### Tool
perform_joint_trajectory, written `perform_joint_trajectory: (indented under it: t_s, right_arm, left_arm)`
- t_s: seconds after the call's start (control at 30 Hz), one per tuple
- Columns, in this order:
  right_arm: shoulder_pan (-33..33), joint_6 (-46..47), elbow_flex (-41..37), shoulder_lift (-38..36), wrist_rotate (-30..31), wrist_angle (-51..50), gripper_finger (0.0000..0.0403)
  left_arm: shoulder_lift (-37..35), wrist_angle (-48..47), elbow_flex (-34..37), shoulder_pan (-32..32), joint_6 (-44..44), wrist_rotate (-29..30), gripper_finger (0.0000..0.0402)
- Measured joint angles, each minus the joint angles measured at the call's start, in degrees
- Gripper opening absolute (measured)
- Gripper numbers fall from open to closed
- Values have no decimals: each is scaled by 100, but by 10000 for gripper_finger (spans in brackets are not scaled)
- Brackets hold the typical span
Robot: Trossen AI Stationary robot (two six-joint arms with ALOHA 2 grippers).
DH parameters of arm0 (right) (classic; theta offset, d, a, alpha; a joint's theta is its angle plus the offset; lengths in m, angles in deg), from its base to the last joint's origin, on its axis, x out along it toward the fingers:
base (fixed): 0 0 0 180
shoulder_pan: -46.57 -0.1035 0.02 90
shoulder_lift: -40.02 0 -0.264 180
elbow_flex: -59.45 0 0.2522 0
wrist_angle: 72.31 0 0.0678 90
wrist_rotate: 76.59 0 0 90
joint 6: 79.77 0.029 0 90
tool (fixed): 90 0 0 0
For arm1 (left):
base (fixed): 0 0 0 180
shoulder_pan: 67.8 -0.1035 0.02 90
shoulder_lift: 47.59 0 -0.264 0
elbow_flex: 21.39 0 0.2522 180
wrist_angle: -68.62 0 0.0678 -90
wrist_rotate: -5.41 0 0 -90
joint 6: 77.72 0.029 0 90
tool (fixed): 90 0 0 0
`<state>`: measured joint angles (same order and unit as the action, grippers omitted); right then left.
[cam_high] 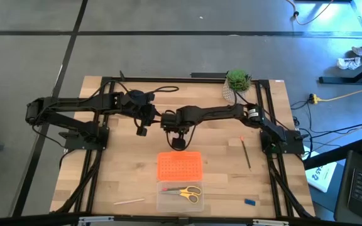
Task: Pack school essentials
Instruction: Put the notepad into the supply box
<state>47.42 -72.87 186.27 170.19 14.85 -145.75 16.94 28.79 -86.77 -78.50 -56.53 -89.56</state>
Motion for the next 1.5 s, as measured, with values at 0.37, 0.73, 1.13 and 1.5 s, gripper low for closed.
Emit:
perform_joint_trajectory:
  t_s: [0.37, 0.73, 1.13, 1.5]
  right_arm:
    - [-339, 29, 378, 0, -1, -453, 373]
    - [-682, 181, 378, 0, 0, -574, 373]
    - [-1253, 490, 470, 4, -14, -905, 373]
    - [-2011, 1280, 1156, 7, -24, -1187, 373]
  left_arm:
    - [0, 0, 0, 2, 0, 0, 104]
    - [-52, -121, 0, 0, -460, -140, 104]
    - [-885, -976, 0, 699, -1117, -547, 104]
    - [-1248, -1165, 0, 2164, -1368, -545, 104]
